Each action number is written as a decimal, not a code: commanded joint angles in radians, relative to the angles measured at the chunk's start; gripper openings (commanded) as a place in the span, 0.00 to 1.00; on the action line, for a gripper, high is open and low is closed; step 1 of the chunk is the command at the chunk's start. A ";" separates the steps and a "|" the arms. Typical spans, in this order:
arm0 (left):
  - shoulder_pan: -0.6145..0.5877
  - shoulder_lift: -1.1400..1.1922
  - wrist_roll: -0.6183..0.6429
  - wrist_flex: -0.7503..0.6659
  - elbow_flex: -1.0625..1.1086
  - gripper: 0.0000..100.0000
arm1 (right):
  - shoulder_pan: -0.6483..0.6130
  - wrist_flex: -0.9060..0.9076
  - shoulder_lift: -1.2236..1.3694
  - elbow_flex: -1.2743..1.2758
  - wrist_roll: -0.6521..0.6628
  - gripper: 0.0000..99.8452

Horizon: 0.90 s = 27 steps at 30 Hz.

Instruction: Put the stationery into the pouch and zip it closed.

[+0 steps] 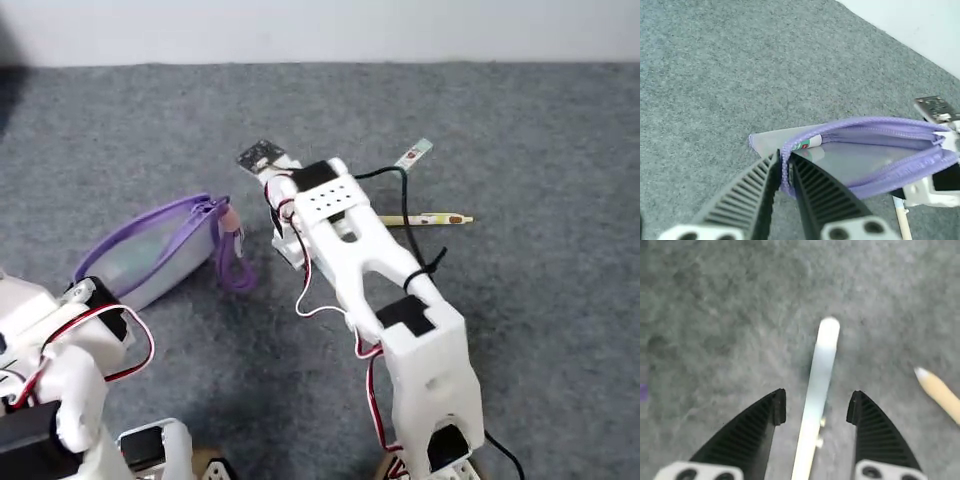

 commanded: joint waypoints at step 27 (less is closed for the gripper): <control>-0.002 0.028 -0.009 0.002 -0.030 0.01 | -0.008 0.349 -0.463 0.000 -0.069 0.01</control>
